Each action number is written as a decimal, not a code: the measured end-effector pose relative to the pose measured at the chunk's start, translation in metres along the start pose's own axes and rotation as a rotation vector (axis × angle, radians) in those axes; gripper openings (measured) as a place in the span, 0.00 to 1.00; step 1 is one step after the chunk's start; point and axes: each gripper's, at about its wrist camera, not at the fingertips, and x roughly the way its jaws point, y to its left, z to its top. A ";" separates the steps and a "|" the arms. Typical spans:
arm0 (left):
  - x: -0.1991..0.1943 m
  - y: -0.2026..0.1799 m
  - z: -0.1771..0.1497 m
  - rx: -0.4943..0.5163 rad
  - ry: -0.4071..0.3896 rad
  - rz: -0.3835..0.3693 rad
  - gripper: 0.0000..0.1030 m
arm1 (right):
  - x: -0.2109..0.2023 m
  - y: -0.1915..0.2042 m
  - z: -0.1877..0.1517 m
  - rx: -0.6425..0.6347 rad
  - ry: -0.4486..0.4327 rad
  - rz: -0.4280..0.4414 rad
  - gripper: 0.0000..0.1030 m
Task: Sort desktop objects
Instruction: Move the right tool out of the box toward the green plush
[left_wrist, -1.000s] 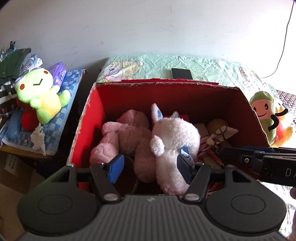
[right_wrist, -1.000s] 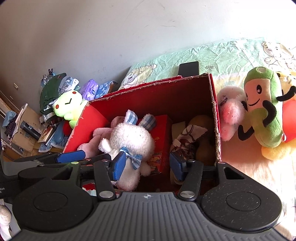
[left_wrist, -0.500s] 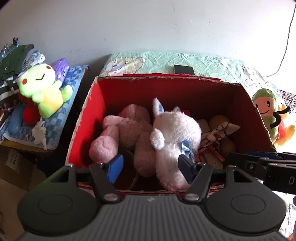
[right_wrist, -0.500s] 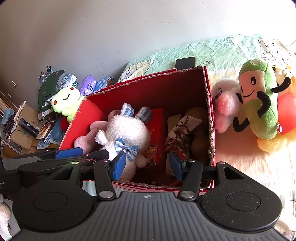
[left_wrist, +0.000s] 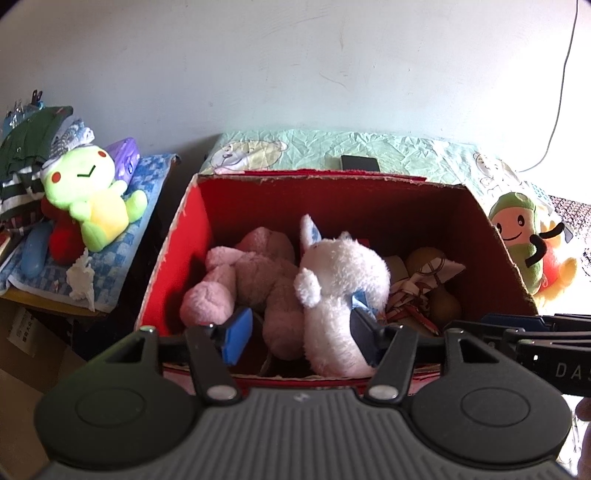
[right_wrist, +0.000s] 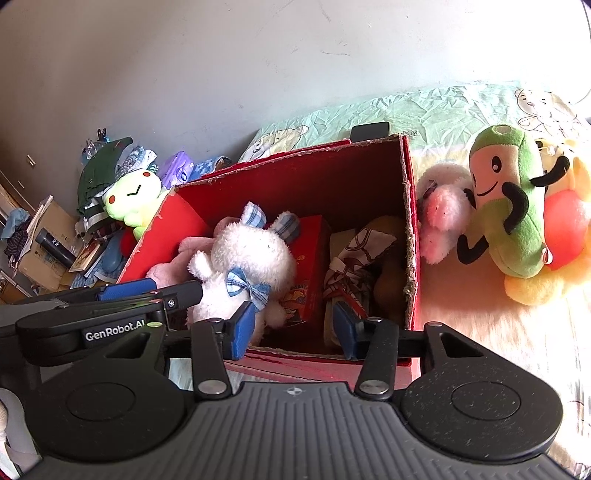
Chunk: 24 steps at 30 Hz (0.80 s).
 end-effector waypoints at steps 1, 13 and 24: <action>-0.003 -0.001 0.000 0.003 -0.011 -0.005 0.59 | -0.001 -0.001 0.000 0.005 -0.006 0.006 0.49; -0.038 -0.046 0.015 -0.007 -0.094 -0.075 0.55 | -0.048 -0.036 0.015 -0.016 -0.138 0.108 0.50; -0.015 -0.147 0.027 -0.009 -0.039 -0.237 0.58 | -0.099 -0.137 0.024 0.062 -0.163 0.016 0.50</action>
